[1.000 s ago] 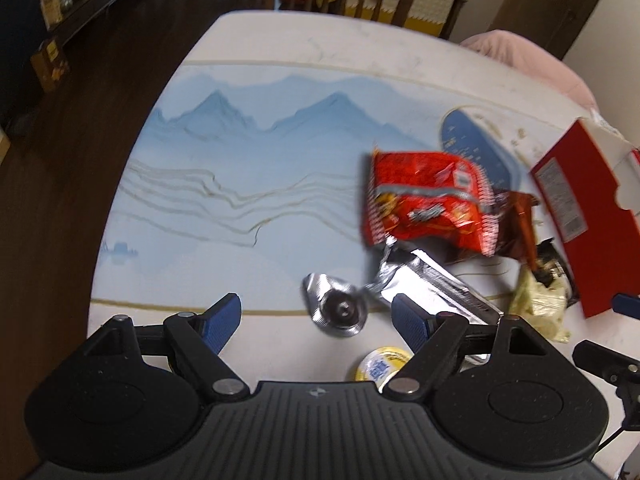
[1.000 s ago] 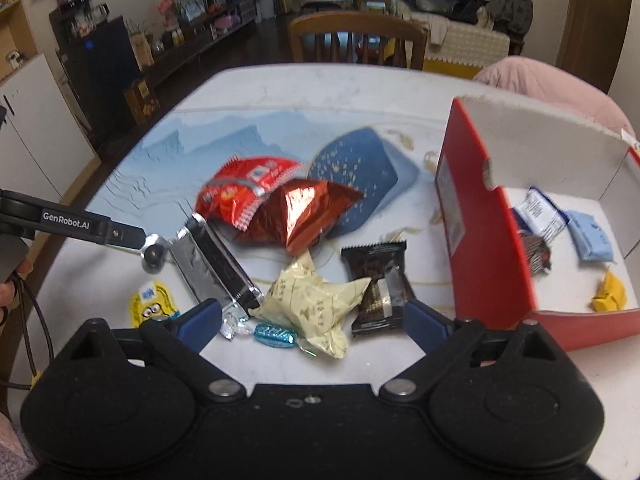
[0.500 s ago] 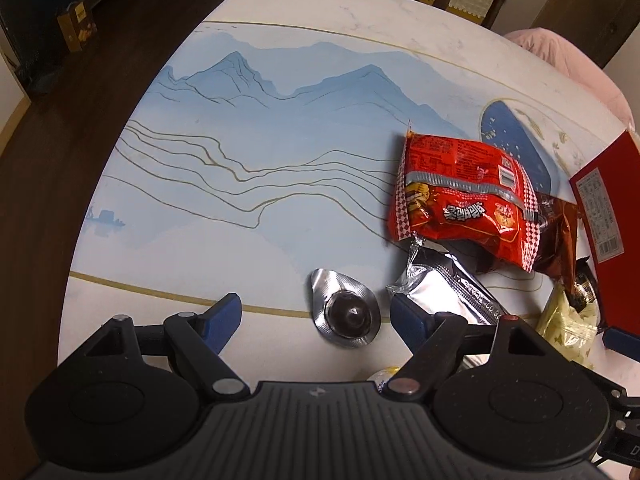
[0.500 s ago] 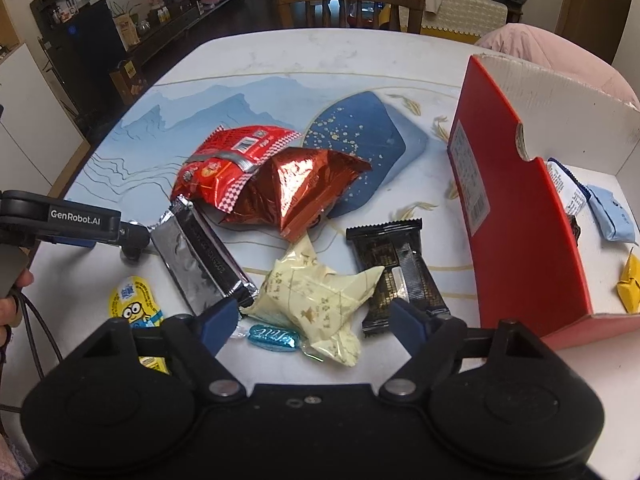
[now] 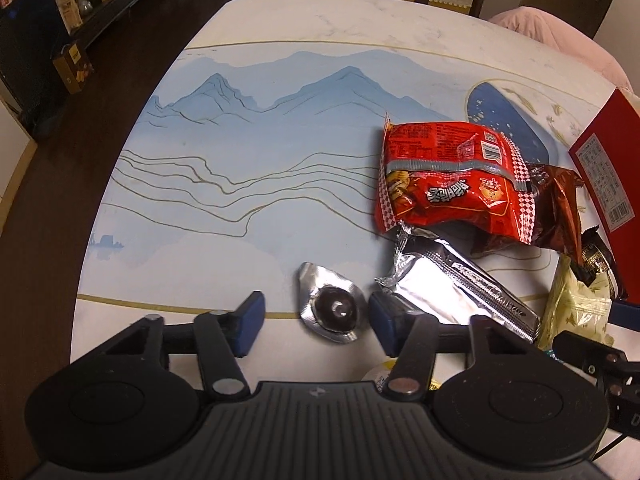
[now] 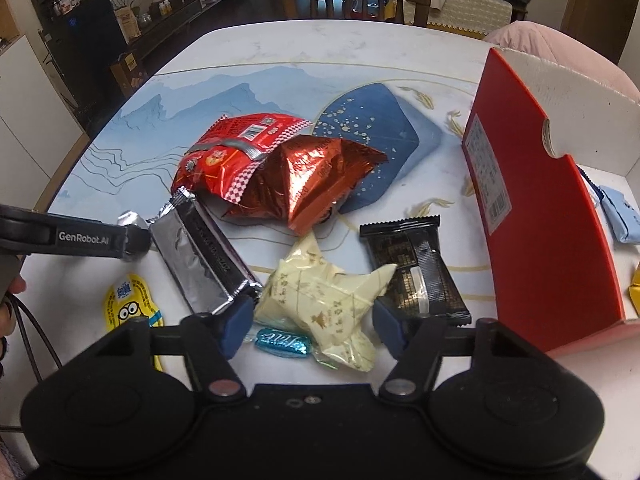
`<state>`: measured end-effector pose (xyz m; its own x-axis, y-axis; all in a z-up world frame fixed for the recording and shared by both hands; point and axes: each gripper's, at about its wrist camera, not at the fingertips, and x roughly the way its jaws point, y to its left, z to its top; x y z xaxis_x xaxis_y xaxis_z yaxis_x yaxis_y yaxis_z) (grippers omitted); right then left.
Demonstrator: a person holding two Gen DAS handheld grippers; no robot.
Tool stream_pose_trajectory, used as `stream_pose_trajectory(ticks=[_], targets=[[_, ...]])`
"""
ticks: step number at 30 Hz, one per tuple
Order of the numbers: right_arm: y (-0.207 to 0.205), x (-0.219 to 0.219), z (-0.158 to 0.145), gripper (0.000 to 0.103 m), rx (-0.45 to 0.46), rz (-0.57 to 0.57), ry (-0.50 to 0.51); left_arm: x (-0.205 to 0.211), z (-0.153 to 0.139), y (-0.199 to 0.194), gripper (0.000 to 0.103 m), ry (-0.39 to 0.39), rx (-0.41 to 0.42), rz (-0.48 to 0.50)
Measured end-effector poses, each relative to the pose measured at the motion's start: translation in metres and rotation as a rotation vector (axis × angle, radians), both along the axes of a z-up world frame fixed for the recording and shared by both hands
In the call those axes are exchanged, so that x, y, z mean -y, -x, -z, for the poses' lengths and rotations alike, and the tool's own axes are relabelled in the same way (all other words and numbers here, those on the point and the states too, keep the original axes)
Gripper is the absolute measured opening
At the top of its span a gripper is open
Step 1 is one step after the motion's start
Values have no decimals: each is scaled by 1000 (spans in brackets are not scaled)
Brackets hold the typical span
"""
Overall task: Organize snacks
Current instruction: 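Grasp the silver foil chocolate with the left gripper while the right grasps the cream packet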
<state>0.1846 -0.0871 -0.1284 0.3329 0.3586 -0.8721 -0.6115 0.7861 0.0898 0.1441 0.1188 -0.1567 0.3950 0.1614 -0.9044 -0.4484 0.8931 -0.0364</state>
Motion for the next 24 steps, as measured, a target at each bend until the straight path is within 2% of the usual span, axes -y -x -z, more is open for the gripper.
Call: stream_pose_trajectory(ticks=[2, 3, 12, 24], targets=[[-1, 3, 0, 57, -4, 10, -13, 0, -1, 0, 39, -6, 6, 5], [-1, 4, -1, 54, -3, 13, -15, 0, -1, 1, 36, -9, 8, 7], [3, 12, -6, 44, 7, 31, -38, -11, -2, 11, 32, 37, 41, -22], [17, 38, -31, 41, 14, 69, -111, -19, -24, 38, 32, 67, 86, -54]])
